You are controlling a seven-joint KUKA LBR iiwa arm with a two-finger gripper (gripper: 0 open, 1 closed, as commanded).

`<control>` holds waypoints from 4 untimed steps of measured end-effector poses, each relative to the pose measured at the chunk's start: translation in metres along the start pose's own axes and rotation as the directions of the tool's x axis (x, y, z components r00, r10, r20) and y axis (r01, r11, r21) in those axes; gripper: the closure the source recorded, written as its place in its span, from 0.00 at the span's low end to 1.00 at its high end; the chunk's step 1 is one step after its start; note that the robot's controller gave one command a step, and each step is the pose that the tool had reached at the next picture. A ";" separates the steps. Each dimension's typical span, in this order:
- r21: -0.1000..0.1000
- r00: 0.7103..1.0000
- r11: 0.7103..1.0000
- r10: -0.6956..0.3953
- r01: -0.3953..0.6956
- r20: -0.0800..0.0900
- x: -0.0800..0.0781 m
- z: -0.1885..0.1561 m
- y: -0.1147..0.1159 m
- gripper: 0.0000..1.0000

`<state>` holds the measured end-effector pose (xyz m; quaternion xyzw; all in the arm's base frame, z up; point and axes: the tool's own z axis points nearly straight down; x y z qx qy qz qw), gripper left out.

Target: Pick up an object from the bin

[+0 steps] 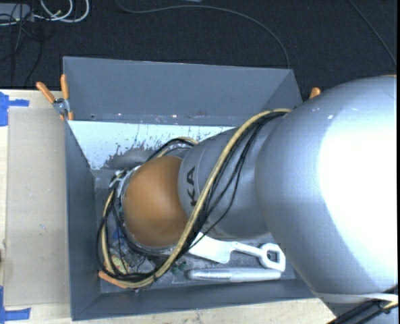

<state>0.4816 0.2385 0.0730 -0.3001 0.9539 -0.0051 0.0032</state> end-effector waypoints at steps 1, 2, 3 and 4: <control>-0.002 1.000 1.000 0.002 -0.002 -0.005 0.002 -0.005 0.001 1.00; -0.008 1.000 1.000 0.001 -0.001 -0.011 0.003 -0.027 0.004 1.00; -0.009 1.000 1.000 -0.001 0.001 -0.010 0.003 -0.044 0.005 1.00; -0.009 1.000 1.000 -0.001 0.001 -0.010 0.003 -0.065 0.005 1.00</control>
Offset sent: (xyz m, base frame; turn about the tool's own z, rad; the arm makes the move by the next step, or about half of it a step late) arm -0.0001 0.0000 0.0275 0.0000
